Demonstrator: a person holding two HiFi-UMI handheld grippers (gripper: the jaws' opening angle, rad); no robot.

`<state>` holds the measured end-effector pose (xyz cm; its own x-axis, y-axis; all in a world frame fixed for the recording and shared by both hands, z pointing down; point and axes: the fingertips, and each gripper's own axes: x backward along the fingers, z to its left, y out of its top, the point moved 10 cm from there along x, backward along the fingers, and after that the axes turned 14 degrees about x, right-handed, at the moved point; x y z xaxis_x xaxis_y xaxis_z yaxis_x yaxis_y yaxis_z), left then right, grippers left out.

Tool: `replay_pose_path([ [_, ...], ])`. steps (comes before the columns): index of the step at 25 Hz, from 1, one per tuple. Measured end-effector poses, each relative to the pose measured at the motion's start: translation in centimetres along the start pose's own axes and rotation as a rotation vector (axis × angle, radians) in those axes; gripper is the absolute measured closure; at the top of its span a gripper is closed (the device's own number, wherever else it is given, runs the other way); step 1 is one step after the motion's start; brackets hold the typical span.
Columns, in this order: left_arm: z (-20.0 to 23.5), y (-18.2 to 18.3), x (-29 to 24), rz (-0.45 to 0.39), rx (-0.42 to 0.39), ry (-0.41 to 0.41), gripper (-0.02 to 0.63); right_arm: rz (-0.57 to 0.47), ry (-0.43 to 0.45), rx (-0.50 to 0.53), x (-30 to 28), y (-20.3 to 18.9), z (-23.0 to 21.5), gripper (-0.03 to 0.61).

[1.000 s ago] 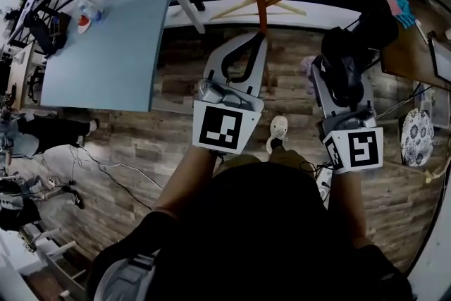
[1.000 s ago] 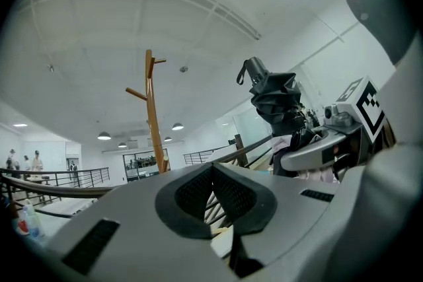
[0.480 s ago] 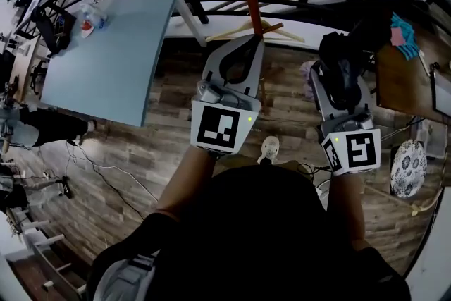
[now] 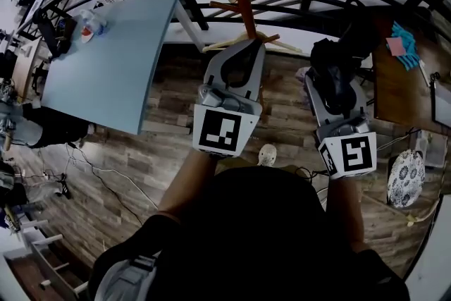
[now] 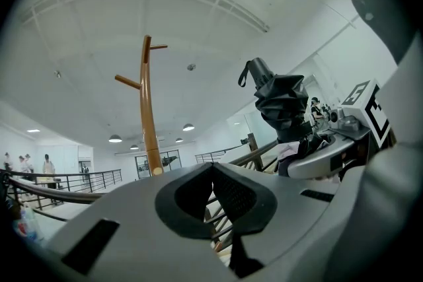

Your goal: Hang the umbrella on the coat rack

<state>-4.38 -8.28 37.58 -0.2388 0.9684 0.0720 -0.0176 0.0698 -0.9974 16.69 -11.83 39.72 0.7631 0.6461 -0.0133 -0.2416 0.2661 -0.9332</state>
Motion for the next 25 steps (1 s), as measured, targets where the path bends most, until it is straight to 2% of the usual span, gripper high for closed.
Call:
replay_pose_path([
  [8,-0.3,-0.3,-1.3,0.009,-0.022,0.007,0.601,0.008,-0.001,-0.001,-0.4,-1.0,-1.2,0.360],
  [25,1.3,-0.8,-2.6,0.026,0.011,0.009,0.601,0.034,-0.012,-0.018,-2.2,-2.4,-2.2,0.359],
])
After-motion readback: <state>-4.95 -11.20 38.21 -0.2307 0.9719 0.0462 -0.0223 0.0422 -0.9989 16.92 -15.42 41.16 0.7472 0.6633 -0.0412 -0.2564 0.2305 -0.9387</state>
